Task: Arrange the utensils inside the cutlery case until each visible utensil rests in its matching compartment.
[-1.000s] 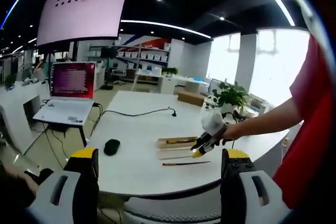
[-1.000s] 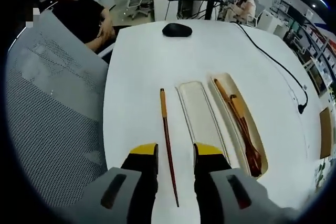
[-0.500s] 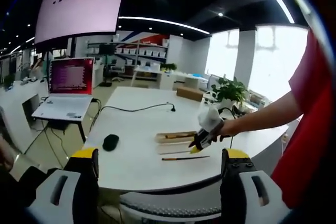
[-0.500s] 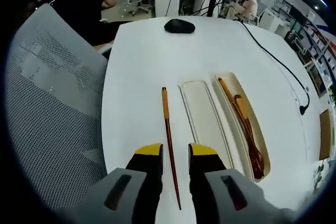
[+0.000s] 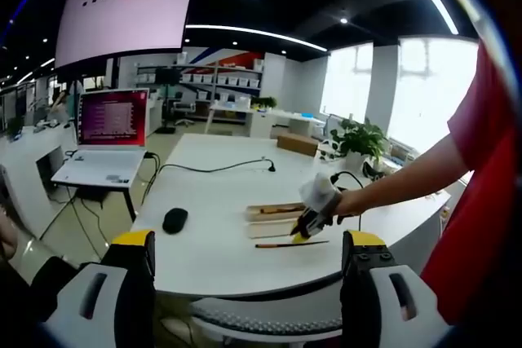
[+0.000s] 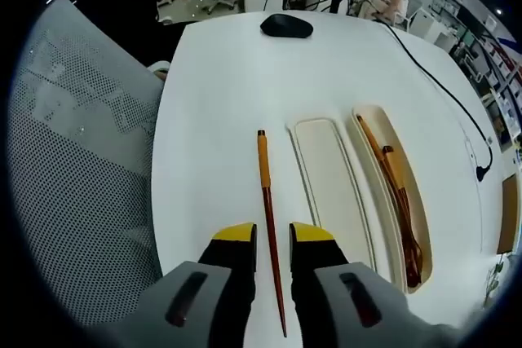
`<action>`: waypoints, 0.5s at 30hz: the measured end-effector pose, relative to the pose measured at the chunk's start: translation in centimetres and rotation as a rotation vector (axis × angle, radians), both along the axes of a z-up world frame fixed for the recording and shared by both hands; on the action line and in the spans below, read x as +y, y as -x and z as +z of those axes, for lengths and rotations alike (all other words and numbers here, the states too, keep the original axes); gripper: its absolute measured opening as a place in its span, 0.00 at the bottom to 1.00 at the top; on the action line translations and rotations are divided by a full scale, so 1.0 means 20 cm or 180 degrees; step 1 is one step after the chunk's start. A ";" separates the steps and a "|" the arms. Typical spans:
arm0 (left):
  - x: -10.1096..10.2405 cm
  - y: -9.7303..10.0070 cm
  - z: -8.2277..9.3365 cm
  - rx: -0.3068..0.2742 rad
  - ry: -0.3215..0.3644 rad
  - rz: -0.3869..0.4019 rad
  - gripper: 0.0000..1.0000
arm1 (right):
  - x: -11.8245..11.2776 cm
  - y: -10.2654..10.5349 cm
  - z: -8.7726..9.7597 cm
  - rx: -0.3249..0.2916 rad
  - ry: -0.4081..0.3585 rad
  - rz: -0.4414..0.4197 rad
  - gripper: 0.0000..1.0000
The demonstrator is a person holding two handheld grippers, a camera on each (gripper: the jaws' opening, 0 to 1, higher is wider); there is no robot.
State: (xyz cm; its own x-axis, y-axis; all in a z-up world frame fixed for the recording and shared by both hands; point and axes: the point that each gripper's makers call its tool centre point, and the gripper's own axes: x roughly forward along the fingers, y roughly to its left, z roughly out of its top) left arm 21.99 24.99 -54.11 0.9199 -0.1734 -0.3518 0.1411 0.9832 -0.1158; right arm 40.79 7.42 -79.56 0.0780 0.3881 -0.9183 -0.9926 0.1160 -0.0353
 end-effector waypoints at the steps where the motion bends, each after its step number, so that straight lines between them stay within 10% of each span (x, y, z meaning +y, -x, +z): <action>1: 0.00 0.00 0.00 -0.0002 0.0004 0.0003 0.97 | 0.01 0.00 -0.01 0.0010 0.0010 0.0013 0.13; 15: 0.01 0.01 0.03 -0.0016 0.0016 0.0027 0.97 | 0.05 0.02 -0.08 0.0087 0.0278 0.0213 0.16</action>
